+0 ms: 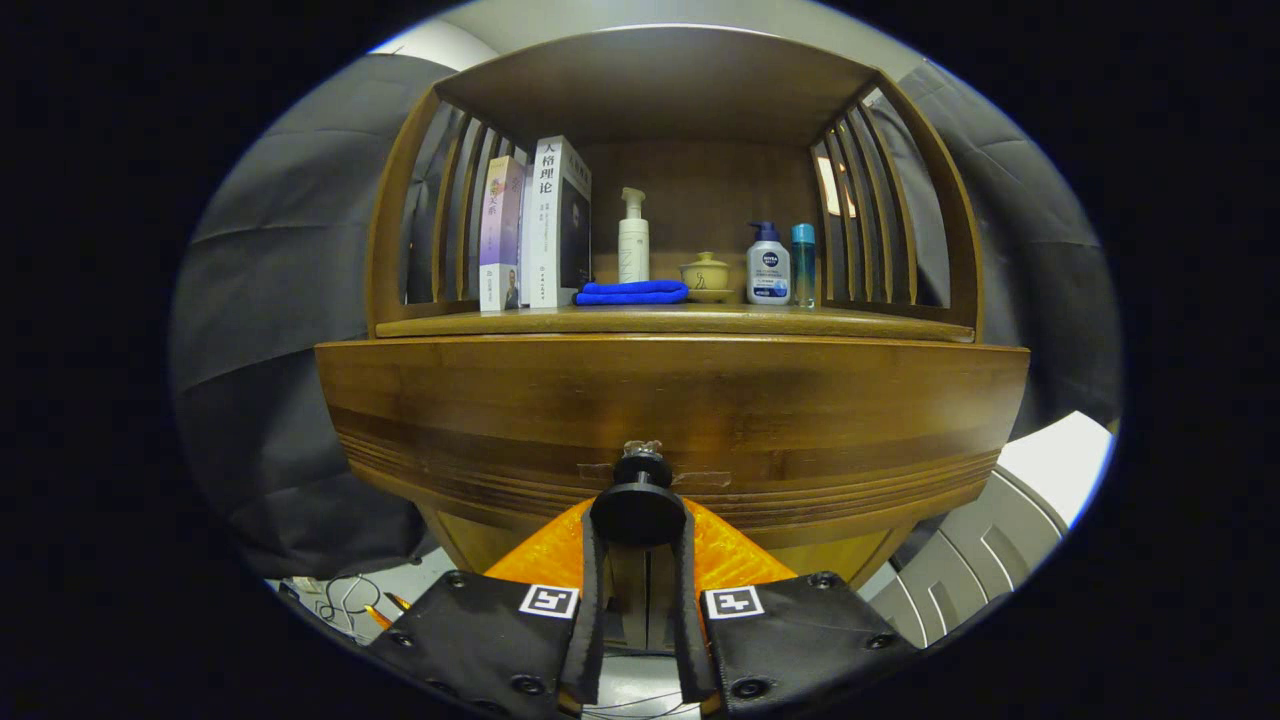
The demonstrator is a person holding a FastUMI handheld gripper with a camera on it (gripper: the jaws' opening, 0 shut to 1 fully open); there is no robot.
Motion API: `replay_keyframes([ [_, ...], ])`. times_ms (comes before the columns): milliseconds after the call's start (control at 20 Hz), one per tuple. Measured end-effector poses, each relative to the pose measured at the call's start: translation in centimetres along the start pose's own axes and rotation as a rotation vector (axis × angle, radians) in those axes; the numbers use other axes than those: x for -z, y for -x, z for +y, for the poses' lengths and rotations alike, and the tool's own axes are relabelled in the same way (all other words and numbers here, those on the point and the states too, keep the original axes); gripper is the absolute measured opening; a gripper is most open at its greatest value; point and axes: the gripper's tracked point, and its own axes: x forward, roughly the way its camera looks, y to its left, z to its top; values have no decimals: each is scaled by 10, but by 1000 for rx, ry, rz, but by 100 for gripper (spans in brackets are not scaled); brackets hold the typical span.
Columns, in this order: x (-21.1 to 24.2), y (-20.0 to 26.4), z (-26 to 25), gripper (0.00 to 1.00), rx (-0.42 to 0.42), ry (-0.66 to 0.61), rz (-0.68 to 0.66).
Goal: Pull open the drawer, take out the items inside it, and place them on the countertop above the cabinet.
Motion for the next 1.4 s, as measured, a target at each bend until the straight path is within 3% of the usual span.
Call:
replay_keyframes([
  [1400,31,100,12,32,-74,68,-24],
])
